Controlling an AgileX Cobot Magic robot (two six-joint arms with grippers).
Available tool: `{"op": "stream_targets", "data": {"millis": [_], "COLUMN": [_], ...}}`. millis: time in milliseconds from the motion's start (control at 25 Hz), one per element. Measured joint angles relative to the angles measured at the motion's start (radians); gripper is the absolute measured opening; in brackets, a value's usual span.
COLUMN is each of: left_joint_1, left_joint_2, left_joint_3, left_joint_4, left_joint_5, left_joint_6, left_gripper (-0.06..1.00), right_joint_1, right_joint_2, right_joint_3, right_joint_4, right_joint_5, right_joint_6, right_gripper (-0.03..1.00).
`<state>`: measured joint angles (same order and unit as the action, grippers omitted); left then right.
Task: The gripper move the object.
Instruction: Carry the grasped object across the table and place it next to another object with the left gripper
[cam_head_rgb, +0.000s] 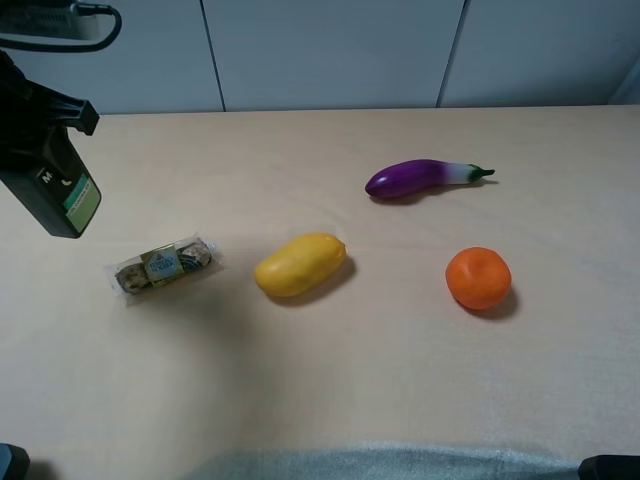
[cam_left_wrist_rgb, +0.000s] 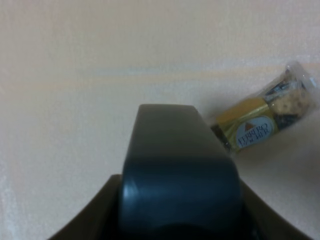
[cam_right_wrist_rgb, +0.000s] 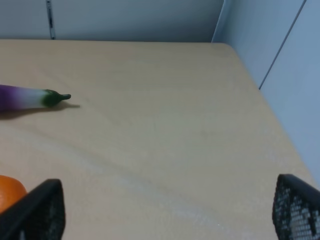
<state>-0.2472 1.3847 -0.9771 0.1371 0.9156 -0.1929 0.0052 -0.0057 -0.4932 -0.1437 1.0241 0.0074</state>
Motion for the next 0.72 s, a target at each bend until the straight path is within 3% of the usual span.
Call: {"op": "stream_targets", "data": {"millis": [720], "left_joint_1": [0.0], "left_joint_2": [0.003], "left_joint_3": [0.003], "left_joint_4": [0.0], "left_joint_5": [-0.074], "left_joint_6": [0.0], "left_gripper": [0.48], "right_joint_1": [0.0], "right_joint_2": [0.0], "right_joint_3": [0.0], "right_joint_4": [0.0], "right_joint_5": [0.0], "right_joint_6": [0.0], "right_gripper": [0.63]}}
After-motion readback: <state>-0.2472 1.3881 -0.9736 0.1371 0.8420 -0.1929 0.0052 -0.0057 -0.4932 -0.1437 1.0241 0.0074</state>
